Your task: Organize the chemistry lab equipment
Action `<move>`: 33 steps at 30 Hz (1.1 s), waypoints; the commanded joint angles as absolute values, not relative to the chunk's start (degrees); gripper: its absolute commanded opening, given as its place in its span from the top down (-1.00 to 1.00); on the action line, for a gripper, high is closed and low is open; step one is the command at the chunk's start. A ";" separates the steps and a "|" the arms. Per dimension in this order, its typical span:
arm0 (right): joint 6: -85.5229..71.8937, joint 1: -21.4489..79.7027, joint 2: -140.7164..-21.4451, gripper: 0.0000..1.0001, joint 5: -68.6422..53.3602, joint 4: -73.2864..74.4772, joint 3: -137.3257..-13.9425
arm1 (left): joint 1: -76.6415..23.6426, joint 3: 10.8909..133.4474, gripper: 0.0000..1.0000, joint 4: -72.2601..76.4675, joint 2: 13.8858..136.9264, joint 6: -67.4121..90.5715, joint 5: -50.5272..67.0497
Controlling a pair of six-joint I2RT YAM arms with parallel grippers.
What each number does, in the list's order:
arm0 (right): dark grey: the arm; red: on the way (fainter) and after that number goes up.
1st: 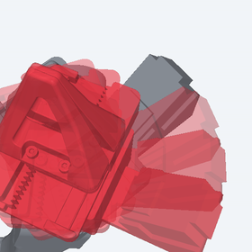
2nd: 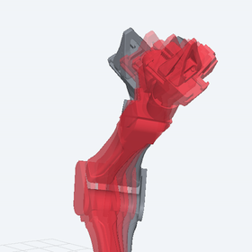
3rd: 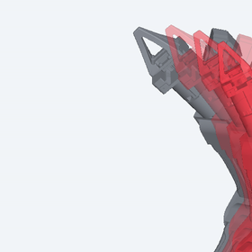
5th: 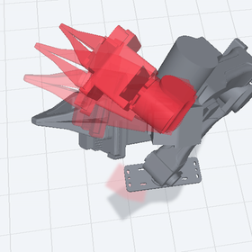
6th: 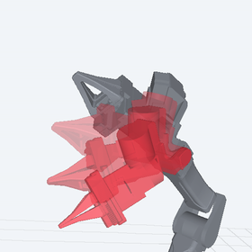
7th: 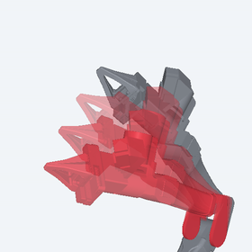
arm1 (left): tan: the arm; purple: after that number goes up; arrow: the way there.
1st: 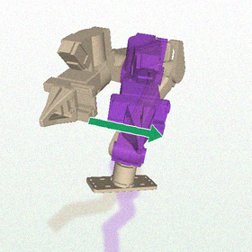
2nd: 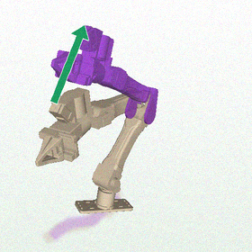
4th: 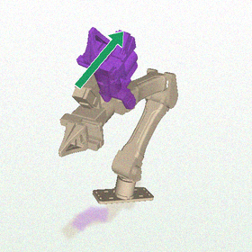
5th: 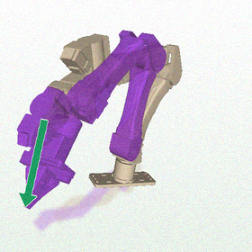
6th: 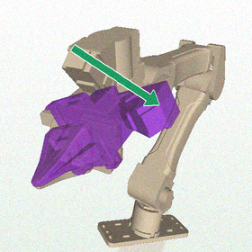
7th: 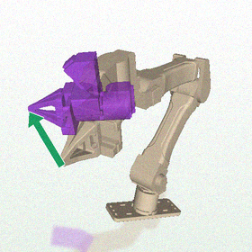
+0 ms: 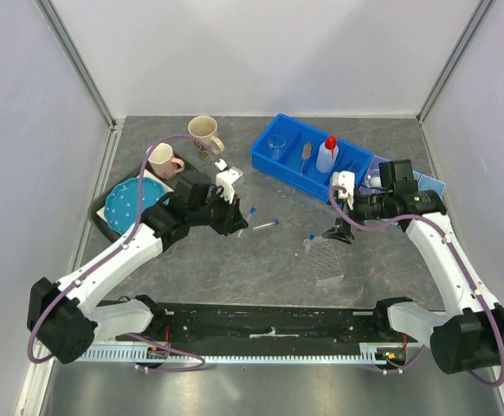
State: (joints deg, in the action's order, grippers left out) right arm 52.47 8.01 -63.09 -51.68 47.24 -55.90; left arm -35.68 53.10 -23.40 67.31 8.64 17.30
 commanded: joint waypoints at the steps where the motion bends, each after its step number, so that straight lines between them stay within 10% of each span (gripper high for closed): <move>1: 64.68 9.92 -66.88 -0.96 -65.89 62.92 -65.46 | -35.51 49.66 0.96 -14.60 64.86 2.54 37.77; 9: 29.06 24.86 -69.87 -0.96 -67.77 37.11 -64.25 | -35.68 51.77 0.96 -9.14 65.83 3.78 47.90; 33: 0.91 26.72 -74.79 -0.80 -71.28 15.04 -60.91 | -37.70 48.34 0.96 -5.80 61.35 5.10 45.44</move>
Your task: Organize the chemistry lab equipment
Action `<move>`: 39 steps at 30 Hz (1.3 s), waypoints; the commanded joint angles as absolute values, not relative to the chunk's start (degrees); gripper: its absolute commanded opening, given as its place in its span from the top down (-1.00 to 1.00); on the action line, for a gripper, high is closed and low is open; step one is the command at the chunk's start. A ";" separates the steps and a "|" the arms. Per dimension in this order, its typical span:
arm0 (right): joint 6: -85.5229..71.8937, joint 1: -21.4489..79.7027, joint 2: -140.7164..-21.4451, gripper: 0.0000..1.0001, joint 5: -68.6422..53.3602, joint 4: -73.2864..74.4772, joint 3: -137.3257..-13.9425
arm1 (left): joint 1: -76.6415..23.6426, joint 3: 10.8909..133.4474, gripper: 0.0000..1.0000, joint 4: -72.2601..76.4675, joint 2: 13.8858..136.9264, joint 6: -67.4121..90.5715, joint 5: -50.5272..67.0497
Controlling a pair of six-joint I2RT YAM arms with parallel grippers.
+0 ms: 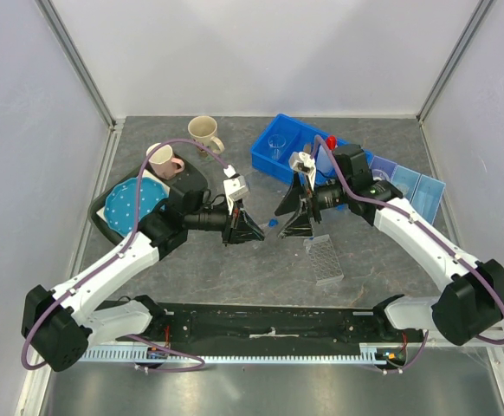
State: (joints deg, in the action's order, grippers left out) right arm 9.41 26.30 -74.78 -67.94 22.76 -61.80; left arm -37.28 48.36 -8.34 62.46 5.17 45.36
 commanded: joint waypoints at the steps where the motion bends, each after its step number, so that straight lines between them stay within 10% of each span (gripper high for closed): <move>1: -0.69 26.63 -75.06 -0.79 -70.93 11.90 -60.56 | -37.71 48.25 0.96 -5.80 61.35 5.10 45.35; 13: -12.83 29.53 -77.34 -0.45 -69.78 2.38 -57.66 | -38.14 48.25 0.96 -5.80 62.23 5.10 44.82; 27: -9.94 31.64 -79.01 0.72 -69.35 4.74 -58.45 | -38.15 48.43 0.90 -6.33 63.02 5.97 42.80; 39: -0.36 26.90 -74.19 0.84 -65.22 13.51 -58.01 | -38.14 48.43 -0.74 -10.19 56.61 3.43 40.96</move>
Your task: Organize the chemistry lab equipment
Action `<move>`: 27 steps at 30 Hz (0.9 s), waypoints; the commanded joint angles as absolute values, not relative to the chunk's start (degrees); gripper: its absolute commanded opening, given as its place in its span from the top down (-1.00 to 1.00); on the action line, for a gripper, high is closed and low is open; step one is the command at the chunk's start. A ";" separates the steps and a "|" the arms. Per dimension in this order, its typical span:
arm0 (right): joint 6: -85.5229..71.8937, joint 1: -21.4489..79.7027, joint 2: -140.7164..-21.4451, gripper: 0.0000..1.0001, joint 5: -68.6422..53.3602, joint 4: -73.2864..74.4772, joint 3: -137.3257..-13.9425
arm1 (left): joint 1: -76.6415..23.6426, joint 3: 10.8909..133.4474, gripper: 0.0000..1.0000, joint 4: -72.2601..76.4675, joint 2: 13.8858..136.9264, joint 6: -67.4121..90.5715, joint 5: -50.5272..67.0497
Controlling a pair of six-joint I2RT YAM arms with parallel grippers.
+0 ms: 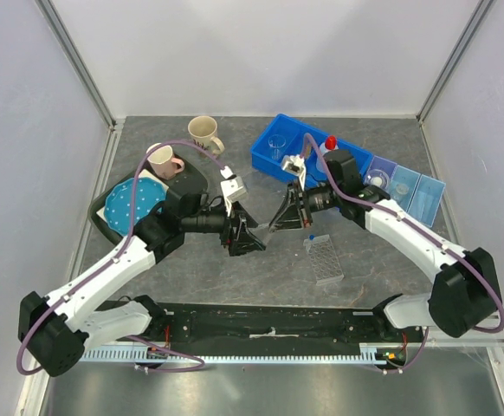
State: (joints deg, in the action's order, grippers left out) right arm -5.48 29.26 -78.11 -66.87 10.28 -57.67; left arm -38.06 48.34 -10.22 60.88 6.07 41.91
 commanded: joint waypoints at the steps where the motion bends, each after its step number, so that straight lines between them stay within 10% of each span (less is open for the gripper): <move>1: 2.43 26.29 -73.57 0.84 -64.78 14.58 -58.01 | -38.14 48.43 -0.77 -10.46 55.91 2.82 39.22; 15: 30.92 12.13 -59.16 0.81 -40.70 41.03 -56.61 | -38.14 47.81 -0.97 -22.50 51.42 -3.43 11.34; 27: 35.77 8.88 -55.20 0.79 -43.85 37.01 -45.71 | -38.06 47.55 -0.97 -23.29 52.29 -4.13 5.45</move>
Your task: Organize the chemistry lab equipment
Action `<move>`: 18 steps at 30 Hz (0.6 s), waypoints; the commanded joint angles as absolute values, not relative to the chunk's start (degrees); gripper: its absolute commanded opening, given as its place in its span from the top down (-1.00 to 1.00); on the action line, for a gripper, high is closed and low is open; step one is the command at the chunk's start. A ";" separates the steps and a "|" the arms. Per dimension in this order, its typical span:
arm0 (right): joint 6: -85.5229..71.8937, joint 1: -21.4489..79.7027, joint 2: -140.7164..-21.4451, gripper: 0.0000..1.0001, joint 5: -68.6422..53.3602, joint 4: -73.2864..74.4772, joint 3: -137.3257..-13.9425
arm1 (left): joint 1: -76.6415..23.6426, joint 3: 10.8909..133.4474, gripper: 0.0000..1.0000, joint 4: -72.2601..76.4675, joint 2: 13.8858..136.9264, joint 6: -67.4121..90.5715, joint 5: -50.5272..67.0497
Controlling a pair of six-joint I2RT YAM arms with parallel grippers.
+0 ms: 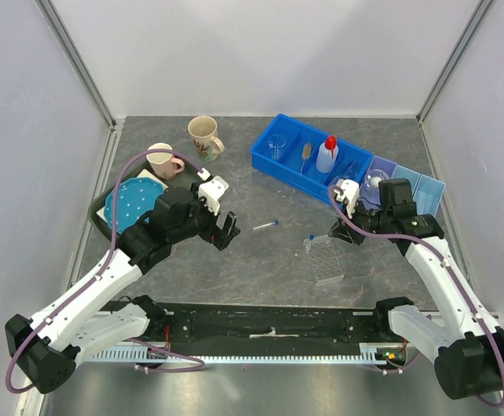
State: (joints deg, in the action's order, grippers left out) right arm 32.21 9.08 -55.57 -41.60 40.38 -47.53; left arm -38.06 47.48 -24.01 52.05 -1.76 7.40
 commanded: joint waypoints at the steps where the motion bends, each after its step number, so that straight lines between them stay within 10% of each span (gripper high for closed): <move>1: 35.68 8.88 -55.28 0.79 -44.90 36.22 -44.92 | -38.14 47.55 -0.97 -23.29 52.21 -4.13 5.28; 18: 37.71 9.58 -63.02 0.76 -49.13 26.46 -40.61 | -38.14 46.93 -0.96 -22.94 52.82 -4.57 3.69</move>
